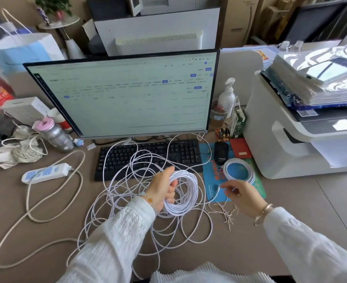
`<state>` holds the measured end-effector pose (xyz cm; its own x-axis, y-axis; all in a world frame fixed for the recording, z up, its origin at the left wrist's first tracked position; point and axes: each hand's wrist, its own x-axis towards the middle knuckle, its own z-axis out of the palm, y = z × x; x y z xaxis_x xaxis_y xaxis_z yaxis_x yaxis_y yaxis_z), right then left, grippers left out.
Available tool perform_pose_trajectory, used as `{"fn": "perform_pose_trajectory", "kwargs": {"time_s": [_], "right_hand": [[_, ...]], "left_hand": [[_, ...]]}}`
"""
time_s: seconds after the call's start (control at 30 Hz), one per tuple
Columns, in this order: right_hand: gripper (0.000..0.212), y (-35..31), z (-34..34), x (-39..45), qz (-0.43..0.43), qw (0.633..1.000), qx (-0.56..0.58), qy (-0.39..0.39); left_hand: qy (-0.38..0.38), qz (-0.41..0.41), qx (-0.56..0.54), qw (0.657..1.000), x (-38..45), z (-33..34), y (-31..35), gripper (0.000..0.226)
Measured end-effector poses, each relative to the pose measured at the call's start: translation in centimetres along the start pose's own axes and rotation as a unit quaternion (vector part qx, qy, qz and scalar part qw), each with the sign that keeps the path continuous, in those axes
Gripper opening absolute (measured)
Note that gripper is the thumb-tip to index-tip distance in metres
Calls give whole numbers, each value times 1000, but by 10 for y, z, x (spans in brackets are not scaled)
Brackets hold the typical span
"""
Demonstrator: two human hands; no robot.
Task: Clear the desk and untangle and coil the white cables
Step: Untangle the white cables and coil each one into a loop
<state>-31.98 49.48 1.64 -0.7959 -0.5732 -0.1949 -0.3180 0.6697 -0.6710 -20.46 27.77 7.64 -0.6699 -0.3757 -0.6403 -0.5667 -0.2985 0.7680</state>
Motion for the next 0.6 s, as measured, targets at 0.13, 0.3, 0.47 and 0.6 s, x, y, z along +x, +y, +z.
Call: {"fn": "perform_pose_trajectory", "kwargs": {"time_s": [0.13, 0.3, 0.47, 0.6], "right_hand": [[12, -54, -29, -12, -56, 978, 199, 26], [7, -99, -25, -23, -72, 952, 296, 16], [18, -109, -3, -26, -149, 957, 196, 151], [20, -113, 9, -32, -209, 917, 199, 276]], "left_hand": [[-2, 14, 1, 1000, 1, 2, 4, 49], [-8, 36, -5, 999, -9, 12, 17, 51], [0, 91, -5, 996, -30, 28, 29, 52], [12, 138, 9, 990, -42, 34, 33, 52]]}}
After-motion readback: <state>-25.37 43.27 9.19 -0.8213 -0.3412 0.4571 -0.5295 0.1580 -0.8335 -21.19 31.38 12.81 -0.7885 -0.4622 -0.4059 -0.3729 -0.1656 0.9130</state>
